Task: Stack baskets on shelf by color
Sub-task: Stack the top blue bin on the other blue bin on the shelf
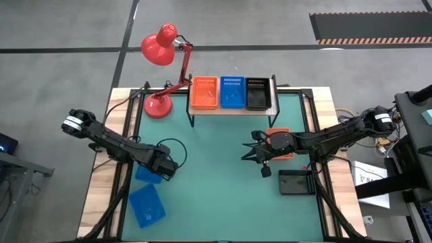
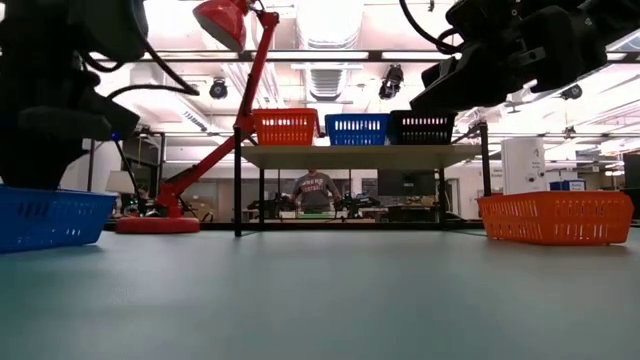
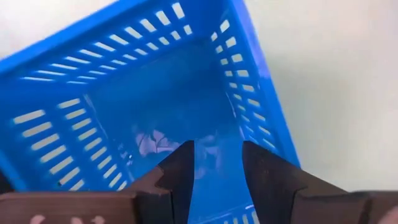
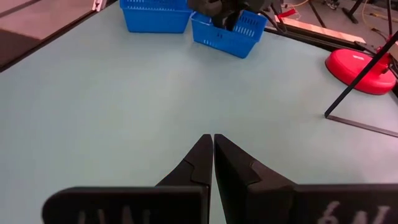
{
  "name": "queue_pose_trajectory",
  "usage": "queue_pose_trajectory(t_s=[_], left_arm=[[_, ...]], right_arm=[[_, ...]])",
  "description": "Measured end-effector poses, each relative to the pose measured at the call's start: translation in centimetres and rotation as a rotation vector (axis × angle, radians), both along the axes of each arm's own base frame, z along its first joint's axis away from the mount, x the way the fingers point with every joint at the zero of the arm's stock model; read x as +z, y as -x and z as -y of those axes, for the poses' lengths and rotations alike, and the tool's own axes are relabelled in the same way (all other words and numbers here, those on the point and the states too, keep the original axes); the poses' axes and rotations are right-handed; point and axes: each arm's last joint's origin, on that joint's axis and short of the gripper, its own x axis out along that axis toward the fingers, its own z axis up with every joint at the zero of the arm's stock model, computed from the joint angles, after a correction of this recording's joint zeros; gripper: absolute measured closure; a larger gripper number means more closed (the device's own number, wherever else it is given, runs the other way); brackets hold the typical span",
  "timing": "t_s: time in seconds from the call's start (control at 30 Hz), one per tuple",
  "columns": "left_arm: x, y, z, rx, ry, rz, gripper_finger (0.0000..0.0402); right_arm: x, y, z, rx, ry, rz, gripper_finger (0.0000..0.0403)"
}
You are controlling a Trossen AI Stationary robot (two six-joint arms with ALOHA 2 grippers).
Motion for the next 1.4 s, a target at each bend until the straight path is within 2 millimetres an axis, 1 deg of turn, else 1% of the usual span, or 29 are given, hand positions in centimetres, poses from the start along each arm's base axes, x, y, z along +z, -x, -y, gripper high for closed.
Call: queue_pose_trajectory(t_s=[0.07, 0.13, 0.2, 0.33, 0.4, 0.47, 0.53, 0.67, 0.77, 0.9, 1.0, 1.13, 1.33, 1.4], left_arm=[[-0.3, 0.1, 0.0, 0.0, -0.002, 0.002, 0.0284], [-0.6, 0.2, -0.1, 0.0, -0.004, -0.001, 0.0295], [-0.8, 0.4, -0.2, -0.003, -0.006, -0.007, 0.0316], [-0.9, 0.4, -0.2, -0.036, -0.007, -0.011, 0.0378], [-0.8, 0.3, -0.2, -0.055, -0.013, -0.005, 0.0395], [-0.5, 0.1, -0.1, -0.096, -0.02, 0.008, 0.0395], [-0.1, -0.2, 0.1, -0.177, -0.02, 0.022, 0.0399], [1.3, -1.1, 0.4, -0.259, -0.02, 0.066, 0.04], [2.6, -1.7, 0.7, -0.251, -0.009, 0.114, 0.04], [4.2, -2.6, 1.0, -0.134, 0.019, 0.194, 0.04], [4.9, -2.9, 1.2, -0.133, 0.028, 0.222, 0.04], [5.0, -3.0, 1.2, -0.16, 0.028, 0.226, 0.04], [4.2, -2.8, 1.2, -0.161, 0.019, 0.196, 0.0399], [3.9, -2.8, 1.2, -0.161, 0.02, 0.198, 0.0392]], right_arm=[[0.0, 0.0, 0.0, -0.004, -0.009, -0.003, 0.0394], [-0.2, 0.1, 0.0, -0.007, -0.016, -0.008, 0.0394], [-0.3, 0.2, 0.0, -0.007, -0.016, -0.014, 0.0394], [-0.5, 0.2, 0.0, -0.009, -0.02, -0.019, 0.0394], [-0.6, 0.3, 0.0, -0.01, -0.02, -0.022, 0.0394], [-0.6, 0.3, 0.0, -0.01, -0.02, -0.025, 0.0394], [-0.7, 0.4, 0.0, -0.011, -0.023, -0.029, 0.0394], [-0.7, 0.4, 0.0, -0.013, -0.028, -0.031, 0.0394], [-0.8, 0.4, 0.0, -0.014, -0.028, -0.031, 0.0394], [-0.8, 0.4, 0.0, -0.019, -0.04, -0.034, 0.0394], [-0.8, 0.4, 0.0, -0.023, -0.05, -0.036, 0.0394], [-0.9, 0.5, 0.0, -0.025, -0.054, -0.051, 0.0394], [-1.0, 0.5, 0.0, -0.027, -0.056, -0.063, 0.0394], [-1.1, 0.5, 0.0, -0.026, -0.056, -0.064, 0.0394]])
